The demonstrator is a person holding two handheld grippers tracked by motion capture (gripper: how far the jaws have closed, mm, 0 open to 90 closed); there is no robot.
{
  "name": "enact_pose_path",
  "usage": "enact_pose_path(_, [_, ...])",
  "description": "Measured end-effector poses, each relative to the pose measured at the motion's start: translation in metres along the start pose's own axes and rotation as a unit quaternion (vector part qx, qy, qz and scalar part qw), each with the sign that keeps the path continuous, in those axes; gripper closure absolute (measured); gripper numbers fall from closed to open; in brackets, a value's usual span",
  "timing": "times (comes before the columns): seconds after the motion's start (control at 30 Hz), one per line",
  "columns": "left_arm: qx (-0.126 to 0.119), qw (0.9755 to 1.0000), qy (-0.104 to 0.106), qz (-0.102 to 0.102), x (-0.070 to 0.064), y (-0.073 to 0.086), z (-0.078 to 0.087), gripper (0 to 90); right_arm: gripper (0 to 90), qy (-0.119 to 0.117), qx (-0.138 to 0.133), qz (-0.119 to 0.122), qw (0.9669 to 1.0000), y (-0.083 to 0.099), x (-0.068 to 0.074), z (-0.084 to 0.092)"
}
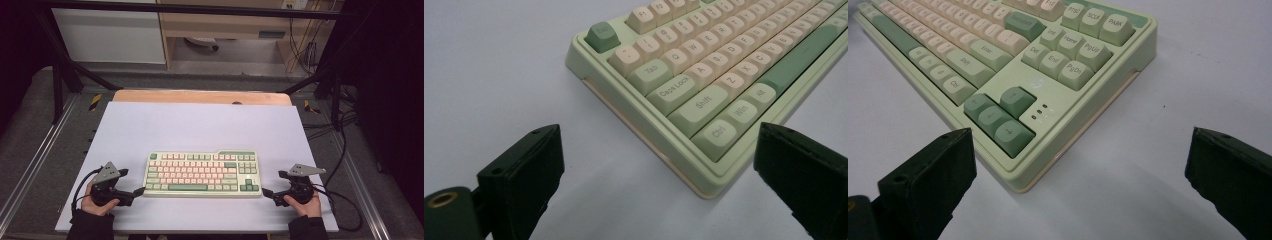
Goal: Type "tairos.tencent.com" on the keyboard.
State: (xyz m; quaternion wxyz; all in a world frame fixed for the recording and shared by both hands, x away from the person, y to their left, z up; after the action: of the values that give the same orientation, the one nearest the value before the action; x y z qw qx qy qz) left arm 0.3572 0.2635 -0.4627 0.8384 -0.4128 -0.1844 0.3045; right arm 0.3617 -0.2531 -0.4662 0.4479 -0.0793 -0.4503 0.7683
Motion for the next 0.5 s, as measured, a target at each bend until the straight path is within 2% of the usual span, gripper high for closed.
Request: enact_pose_path(0.5, [0.004, 1.0000, 0.001, 0.002, -0.0025, -0.0028, -0.0026, 6.2, 0.6, 0.000, 0.002, 0.002, 1.0000, -0.0001, 0.0001, -0.0003])
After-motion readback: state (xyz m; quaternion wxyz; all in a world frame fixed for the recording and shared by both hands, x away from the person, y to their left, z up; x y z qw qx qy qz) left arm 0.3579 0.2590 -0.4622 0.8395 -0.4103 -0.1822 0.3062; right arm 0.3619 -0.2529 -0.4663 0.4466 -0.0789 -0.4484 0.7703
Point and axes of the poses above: each handheld gripper's, and its own axes: z roughly backward along the jaws, y roughly out of its underside, x roughly to its left, the point moved 4 cm from there along -z, roughly forward along the jaws, and after that the axes turned 8 degrees about -z, right-handed, at the moved point
